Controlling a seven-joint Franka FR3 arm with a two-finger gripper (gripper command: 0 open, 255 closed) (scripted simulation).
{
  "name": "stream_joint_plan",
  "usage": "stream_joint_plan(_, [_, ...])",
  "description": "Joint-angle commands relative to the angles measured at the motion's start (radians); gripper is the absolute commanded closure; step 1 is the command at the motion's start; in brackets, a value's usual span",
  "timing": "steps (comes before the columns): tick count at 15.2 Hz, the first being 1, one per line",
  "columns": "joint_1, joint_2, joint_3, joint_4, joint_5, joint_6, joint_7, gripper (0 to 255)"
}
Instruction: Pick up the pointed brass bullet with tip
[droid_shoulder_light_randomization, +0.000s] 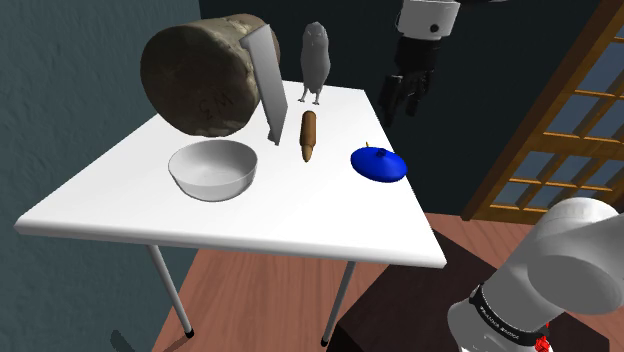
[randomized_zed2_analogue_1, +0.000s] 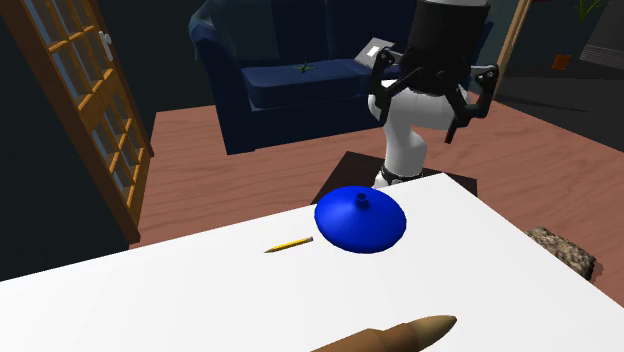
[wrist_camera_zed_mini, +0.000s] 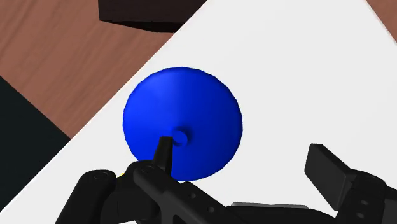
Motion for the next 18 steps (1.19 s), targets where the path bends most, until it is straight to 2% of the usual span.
stream_joint_plan(1, [-0.014, 0.078, 0.025, 0.038, 0.001, 0.035, 0.067, 0])
stream_joint_plan(10, [-0.063, 0.442, 0.097, 0.274, -0.052, 0.130, 0.348, 0])
stream_joint_plan(18, [-0.066, 0.778, 0.095, 0.582, -0.132, 0.119, 0.569, 0])
